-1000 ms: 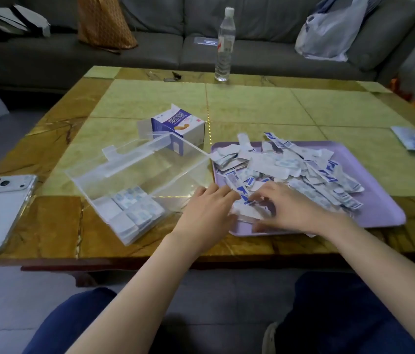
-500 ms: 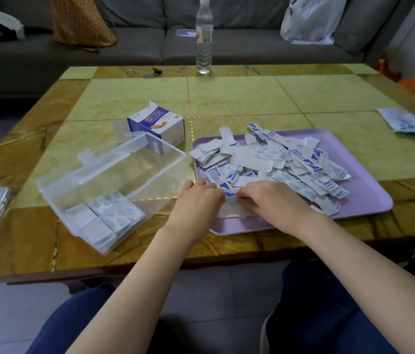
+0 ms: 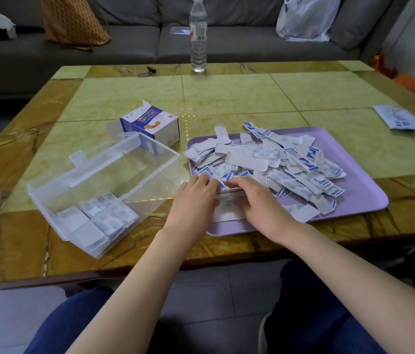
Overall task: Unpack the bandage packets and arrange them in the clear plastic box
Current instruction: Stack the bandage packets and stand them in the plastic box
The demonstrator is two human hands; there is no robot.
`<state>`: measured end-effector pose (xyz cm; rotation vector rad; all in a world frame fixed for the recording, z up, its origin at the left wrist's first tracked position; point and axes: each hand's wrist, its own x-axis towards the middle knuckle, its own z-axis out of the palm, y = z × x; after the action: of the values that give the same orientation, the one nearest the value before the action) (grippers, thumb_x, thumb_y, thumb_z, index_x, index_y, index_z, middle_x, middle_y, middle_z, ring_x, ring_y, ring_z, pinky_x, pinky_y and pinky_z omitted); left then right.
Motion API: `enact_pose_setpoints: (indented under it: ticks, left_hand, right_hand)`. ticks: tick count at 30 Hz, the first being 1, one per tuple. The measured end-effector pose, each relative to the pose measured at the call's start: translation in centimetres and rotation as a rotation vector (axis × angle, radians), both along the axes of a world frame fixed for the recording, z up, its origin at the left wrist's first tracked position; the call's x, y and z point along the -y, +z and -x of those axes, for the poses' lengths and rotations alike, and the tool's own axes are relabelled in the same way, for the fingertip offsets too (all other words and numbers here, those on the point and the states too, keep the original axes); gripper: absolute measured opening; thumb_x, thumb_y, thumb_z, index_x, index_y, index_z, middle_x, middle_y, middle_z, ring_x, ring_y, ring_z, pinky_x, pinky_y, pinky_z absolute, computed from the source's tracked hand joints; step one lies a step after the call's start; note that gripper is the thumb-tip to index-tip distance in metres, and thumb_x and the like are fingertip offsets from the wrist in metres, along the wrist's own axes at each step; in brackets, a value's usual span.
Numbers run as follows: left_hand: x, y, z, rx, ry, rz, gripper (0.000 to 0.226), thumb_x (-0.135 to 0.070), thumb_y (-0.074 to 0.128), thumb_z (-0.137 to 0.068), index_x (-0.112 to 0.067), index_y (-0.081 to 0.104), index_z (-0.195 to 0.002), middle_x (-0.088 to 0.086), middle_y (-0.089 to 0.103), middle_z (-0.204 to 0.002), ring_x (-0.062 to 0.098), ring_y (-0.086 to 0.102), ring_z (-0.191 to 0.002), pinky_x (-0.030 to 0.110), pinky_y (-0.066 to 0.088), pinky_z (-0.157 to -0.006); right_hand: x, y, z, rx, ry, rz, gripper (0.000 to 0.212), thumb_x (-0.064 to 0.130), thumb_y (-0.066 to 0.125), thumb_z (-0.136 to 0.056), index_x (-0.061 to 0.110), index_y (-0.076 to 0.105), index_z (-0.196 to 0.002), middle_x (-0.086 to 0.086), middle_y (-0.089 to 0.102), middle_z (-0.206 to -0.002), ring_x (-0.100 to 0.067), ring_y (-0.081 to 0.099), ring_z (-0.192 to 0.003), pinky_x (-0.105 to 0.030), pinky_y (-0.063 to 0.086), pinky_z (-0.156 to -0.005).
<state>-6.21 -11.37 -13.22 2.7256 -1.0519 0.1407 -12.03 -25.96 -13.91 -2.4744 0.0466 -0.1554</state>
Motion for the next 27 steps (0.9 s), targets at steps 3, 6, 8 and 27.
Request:
enact_pose_setpoints:
  ticks: [3, 6, 8, 27]
  left_hand:
    - [0.0, 0.4, 0.1, -0.103, 0.013, 0.083, 0.021, -0.014, 0.052, -0.091, -0.015, 0.051, -0.111, 0.004, 0.051, -0.109, 0.025, 0.049, -0.102, 0.034, 0.039, -0.077]
    - [-0.1, 0.4, 0.2, -0.194, 0.041, 0.131, 0.020, -0.006, 0.052, -0.089, -0.014, 0.052, -0.107, 0.005, 0.053, -0.106, 0.027, 0.054, -0.094, 0.039, 0.045, -0.074]
    - [0.0, 0.1, 0.2, -0.223, 0.034, 0.138, 0.019, -0.001, 0.051, -0.088, -0.012, 0.051, -0.103, 0.007, 0.054, -0.103, 0.028, 0.055, -0.091, 0.036, 0.044, -0.073]
    - [-3.9, 4.0, 2.2, 0.124, 0.128, 0.653, 0.005, -0.012, 0.051, -0.092, -0.008, 0.054, -0.090, 0.002, 0.057, -0.082, 0.015, 0.041, -0.065, 0.024, 0.024, -0.057]
  right_hand:
    - [-0.2, -0.3, -0.2, 0.035, -0.047, -0.008, 0.045, -0.012, 0.047, -0.084, 0.011, 0.055, -0.122, -0.006, 0.057, -0.120, -0.017, 0.050, -0.115, -0.015, 0.034, -0.095]
    - [-0.4, -0.5, -0.3, 0.043, -0.054, 0.000, 0.041, -0.010, 0.047, -0.084, 0.011, 0.059, -0.116, -0.006, 0.060, -0.115, -0.017, 0.052, -0.110, -0.021, 0.039, -0.095]
    - [-0.6, -0.4, -0.4, 0.049, -0.027, 0.010, 0.039, -0.012, 0.047, -0.083, 0.009, 0.061, -0.112, -0.007, 0.061, -0.110, -0.018, 0.053, -0.107, -0.022, 0.040, -0.093]
    - [-3.7, 5.1, 0.5, 0.310, 0.112, -0.022, 0.030, 0.002, 0.049, -0.094, 0.014, 0.054, -0.121, 0.004, 0.065, -0.096, -0.006, 0.065, -0.081, -0.020, 0.052, -0.076]
